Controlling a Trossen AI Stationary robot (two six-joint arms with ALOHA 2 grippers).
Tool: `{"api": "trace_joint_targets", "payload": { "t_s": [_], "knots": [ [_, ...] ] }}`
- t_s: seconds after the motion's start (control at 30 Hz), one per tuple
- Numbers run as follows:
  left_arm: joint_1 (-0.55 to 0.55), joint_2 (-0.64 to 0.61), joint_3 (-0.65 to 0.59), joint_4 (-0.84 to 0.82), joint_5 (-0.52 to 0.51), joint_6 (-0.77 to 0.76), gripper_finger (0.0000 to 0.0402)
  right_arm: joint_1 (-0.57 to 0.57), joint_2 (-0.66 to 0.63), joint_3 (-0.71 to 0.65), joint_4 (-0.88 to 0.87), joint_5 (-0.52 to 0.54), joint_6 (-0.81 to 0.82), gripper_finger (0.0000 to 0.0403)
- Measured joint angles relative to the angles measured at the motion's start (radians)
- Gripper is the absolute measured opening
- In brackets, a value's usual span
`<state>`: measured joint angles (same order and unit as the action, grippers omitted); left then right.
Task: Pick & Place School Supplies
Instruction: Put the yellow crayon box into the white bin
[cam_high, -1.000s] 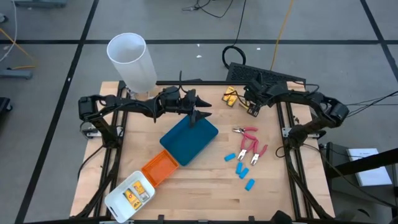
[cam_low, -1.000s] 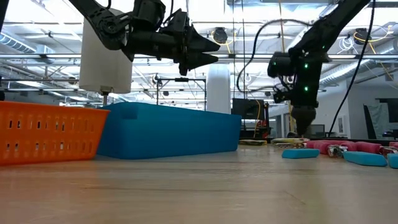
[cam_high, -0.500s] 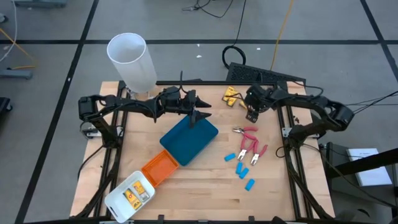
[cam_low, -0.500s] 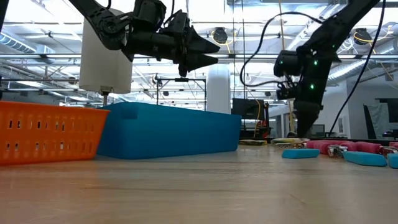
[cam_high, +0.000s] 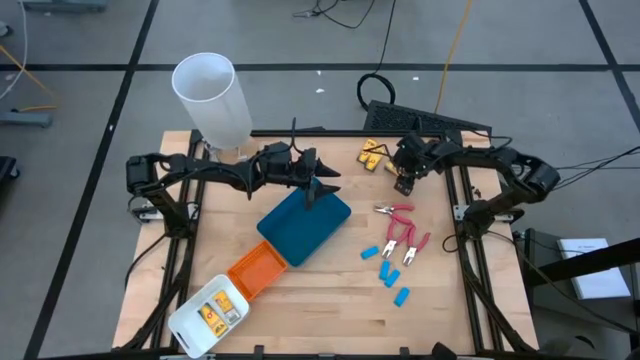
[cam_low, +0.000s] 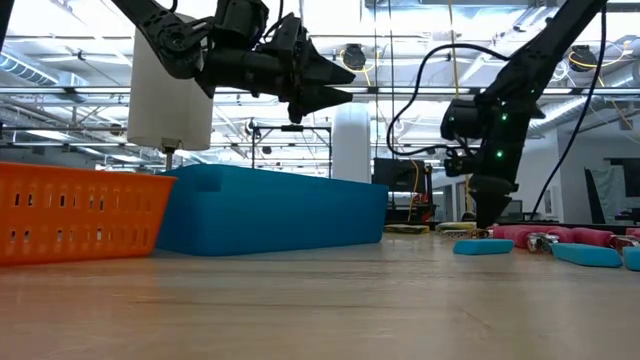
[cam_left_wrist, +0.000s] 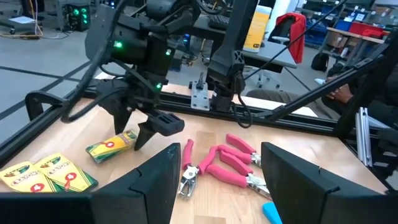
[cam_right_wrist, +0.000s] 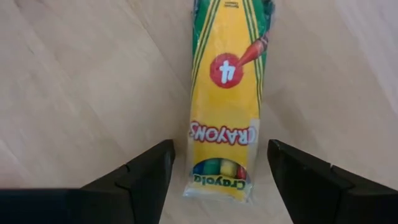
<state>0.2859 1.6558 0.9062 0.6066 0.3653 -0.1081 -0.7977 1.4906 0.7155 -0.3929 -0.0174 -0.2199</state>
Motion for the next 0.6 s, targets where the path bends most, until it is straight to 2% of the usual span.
{"api": "trace_joint_targets", "payload": {
  "t_s": [0.13, 0.47, 0.6],
  "knots": [
    [0.0, 0.0, 0.0, -0.004, 0.0, 0.0, 0.0228, -0.001, 0.001, 0.0, 0.0, -0.017, 0.015, 0.0236],
    [0.0, 0.0, 0.0, -0.004, 0.0, 0.0, 0.0227, 0.001, 0.002, -0.002, 0.002, -0.039, 0.024, 0.0146],
    [0.0, 0.0, 0.0, -0.004, -0.001, -0.002, 0.0227, 0.001, 0.002, -0.003, 0.012, -0.039, 0.046, 0.0127]
  ]
}}
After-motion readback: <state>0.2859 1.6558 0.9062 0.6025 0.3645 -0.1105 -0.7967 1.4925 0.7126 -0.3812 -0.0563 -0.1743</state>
